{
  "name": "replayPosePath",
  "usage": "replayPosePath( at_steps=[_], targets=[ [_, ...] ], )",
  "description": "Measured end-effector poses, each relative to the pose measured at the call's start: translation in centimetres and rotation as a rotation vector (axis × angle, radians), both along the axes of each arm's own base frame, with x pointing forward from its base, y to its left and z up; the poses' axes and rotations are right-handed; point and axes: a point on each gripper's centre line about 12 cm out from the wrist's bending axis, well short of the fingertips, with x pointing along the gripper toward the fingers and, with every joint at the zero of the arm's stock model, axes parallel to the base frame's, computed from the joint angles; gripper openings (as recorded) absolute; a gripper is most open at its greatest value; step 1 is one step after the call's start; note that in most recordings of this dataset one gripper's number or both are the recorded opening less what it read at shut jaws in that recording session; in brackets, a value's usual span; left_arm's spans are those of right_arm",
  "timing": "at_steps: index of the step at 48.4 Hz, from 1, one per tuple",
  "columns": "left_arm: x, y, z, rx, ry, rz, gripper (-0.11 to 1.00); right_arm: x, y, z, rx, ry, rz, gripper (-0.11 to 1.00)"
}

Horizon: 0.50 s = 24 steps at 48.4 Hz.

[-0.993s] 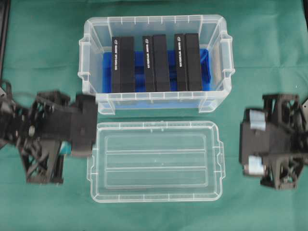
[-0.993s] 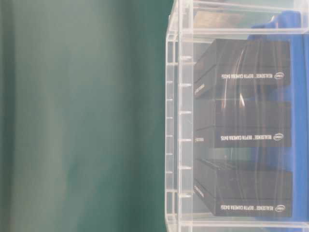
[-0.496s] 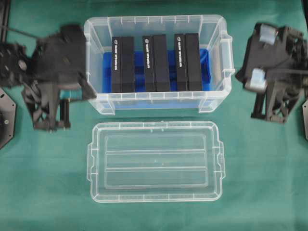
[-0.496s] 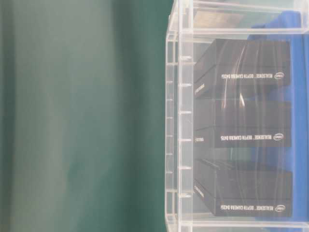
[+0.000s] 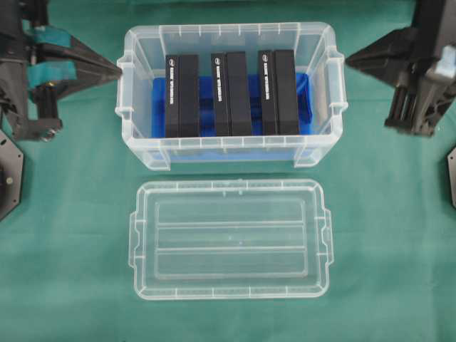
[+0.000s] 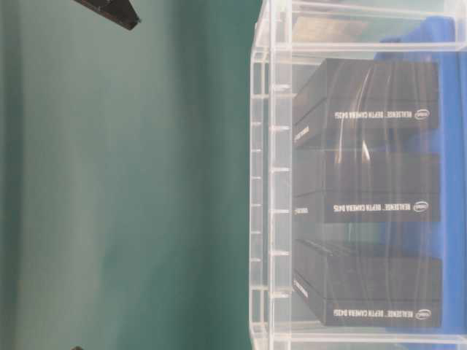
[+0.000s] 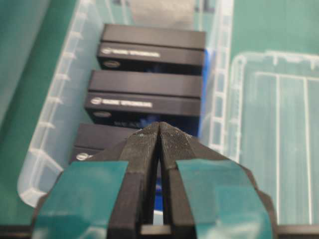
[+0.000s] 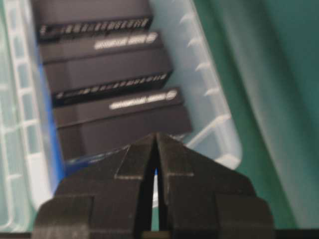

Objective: Clamp the lid of the box with both arms, then lift and open it.

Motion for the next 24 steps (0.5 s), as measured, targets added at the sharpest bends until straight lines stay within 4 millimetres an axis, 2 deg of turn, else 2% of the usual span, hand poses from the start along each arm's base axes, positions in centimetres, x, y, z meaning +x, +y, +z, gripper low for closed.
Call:
replayPosePath(
  at_steps=[10, 24],
  targets=[
    [-0.8, 0.5, -0.9, 0.037, -0.060, 0.014, 0.01, -1.4, -1.5, -0.6, -0.037, -0.101, -0.026, 0.00],
    [-1.2, 1.2, -2.8, 0.073, -0.082, 0.034, 0.01, -2.2, -2.9, -2.8, -0.056, -0.149, -0.049, 0.00]
  ],
)
